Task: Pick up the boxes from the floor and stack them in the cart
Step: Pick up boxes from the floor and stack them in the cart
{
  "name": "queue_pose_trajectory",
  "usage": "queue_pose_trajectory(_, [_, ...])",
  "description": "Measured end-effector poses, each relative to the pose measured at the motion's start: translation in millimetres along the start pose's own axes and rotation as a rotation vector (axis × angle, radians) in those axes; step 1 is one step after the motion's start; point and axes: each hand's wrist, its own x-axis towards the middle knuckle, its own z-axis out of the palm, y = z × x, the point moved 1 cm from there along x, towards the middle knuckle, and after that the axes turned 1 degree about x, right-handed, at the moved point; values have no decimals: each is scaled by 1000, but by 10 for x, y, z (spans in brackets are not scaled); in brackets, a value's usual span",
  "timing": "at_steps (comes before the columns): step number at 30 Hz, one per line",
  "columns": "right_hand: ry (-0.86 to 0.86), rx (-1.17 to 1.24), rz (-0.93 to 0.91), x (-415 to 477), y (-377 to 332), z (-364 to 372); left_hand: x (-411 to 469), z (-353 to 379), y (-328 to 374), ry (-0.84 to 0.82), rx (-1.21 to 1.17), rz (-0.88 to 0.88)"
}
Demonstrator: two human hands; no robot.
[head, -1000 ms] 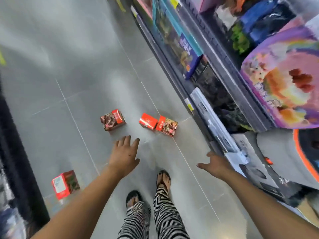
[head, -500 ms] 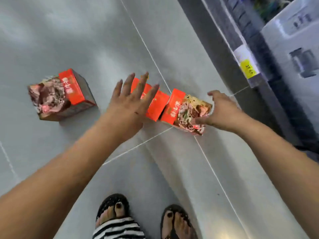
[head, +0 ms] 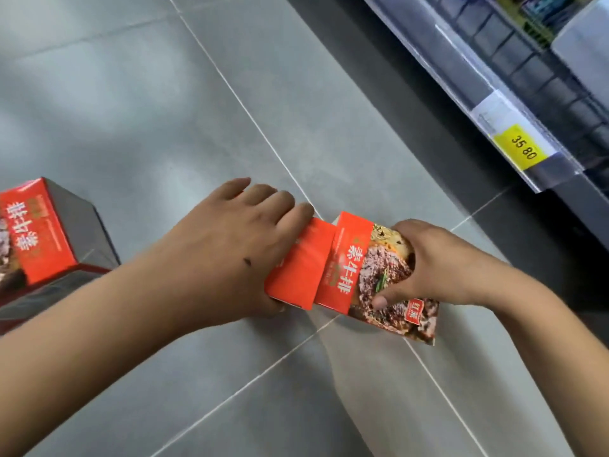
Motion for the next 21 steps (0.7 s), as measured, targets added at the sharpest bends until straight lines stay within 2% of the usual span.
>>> queue_pose_trajectory(3, [24,28,-5,-130,150,47,-59,19,-10,35,-19,-50])
queue_pose_trajectory(6, [-30,37,40,-290,320,94,-85,14,-10,21,-7,-120])
queue_pose_trajectory(8, [-67,-4,4,-325,356,92,-84,13,3,3,-1,-138])
queue_pose_trajectory(13, [-230,-320,-199,-262,7,29,-67,-16,-3,-11,8,-136])
queue_pose_trajectory(15, [-229,-497,-290,-269,-192,53,-75,-27,6,-22,1,-141])
queue_pose_trajectory(17, [-147,-607,-313,-348,-264,100,-85,-28,15,-24,-2,-148])
queue_pose_trajectory(19, [-8,-474,-203,-480,-180,196,-97,-27,23,-17,1,-154])
queue_pose_trajectory(21, [223,-41,47,-663,-54,362,-110,-26,29,-8,2,-161])
